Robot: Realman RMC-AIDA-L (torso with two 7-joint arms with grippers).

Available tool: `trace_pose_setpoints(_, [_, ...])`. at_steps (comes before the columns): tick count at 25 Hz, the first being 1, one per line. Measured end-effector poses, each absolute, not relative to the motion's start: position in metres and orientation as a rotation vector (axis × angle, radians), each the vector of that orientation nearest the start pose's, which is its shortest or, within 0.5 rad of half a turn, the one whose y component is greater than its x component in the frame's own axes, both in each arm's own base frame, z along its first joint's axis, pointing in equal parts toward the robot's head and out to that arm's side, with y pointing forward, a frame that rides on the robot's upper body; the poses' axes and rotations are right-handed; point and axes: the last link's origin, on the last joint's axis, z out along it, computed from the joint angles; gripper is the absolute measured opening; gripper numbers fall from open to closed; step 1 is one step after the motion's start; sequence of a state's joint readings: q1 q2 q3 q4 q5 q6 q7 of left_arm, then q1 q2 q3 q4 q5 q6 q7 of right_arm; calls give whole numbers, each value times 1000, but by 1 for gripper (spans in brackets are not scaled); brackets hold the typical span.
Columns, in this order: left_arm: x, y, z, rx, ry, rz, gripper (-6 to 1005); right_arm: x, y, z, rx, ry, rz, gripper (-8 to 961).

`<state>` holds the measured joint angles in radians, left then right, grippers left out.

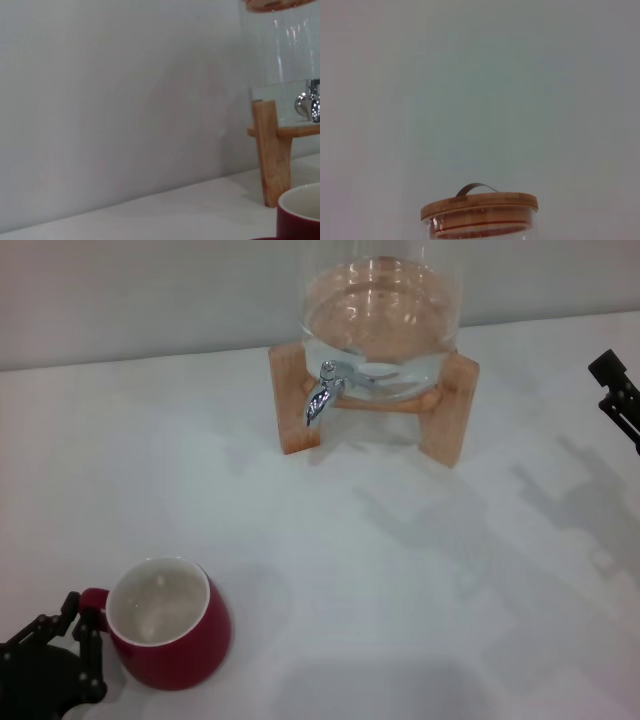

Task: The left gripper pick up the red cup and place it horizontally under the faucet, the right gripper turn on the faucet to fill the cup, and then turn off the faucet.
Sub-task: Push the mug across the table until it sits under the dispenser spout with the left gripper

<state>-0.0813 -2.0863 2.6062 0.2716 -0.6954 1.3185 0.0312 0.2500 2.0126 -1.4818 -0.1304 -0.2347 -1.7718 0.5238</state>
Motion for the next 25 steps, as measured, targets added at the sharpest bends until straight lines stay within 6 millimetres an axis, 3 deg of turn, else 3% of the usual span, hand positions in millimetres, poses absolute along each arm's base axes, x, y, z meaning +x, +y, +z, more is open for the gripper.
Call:
trace_pose_setpoints(11, [-335,206,-73,-1917,-392,-624,109,317,247,45,-1685,286,1223,843])
trace_pose_setpoints(25, [-329,253,-59,-1948,-354,-659,109,313,243,43,-1705,318,1290,842])
